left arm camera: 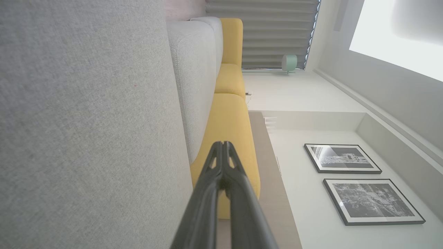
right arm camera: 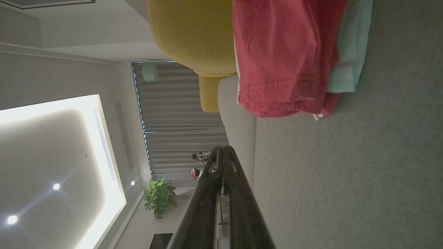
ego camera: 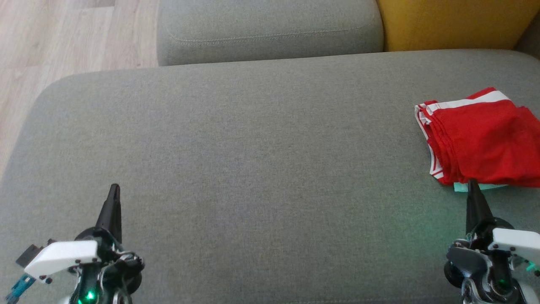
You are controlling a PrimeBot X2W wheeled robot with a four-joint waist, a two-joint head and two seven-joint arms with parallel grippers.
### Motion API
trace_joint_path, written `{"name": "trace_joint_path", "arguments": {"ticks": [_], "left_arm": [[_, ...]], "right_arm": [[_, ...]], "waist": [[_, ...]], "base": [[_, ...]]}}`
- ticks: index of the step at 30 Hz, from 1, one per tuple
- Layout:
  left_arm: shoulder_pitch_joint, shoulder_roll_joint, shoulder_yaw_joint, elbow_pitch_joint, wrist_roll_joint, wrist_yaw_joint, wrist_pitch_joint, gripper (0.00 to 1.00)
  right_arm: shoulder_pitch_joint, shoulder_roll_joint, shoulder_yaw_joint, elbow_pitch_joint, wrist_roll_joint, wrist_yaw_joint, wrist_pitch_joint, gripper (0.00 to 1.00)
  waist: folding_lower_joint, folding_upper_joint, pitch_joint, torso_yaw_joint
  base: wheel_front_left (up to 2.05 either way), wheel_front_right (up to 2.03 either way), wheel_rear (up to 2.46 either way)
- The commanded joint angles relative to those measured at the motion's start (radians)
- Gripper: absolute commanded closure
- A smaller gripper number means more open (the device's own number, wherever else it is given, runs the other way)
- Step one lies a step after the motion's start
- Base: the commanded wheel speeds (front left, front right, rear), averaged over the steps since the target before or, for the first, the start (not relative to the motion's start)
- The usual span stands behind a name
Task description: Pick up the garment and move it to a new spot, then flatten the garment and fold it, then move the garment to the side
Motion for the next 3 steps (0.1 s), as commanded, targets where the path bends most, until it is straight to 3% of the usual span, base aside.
{"name": "trace_joint_path", "arguments": {"ticks": [1,3], "left_arm": [[-0.054,0.013,0.043,-0.027,-0.001,-0.007,0.005,1.00],[-0.054,0.013,0.043,-0.027,-0.001,-0.007,0.005,1.00]], "right_arm": [[-0.051,-0.015,0.016,-0.039,0.008,-0.001,0.007,1.00],[-0.051,-0.014,0.015,-0.039,0.008,-0.001,0.007,1.00]], "waist": [[0.0000,0.0000,0.000,0.000],[0.0000,0.0000,0.000,0.000]], "base": [[0.00,0.00,0.00],[0.00,0.00,0.00]]}}
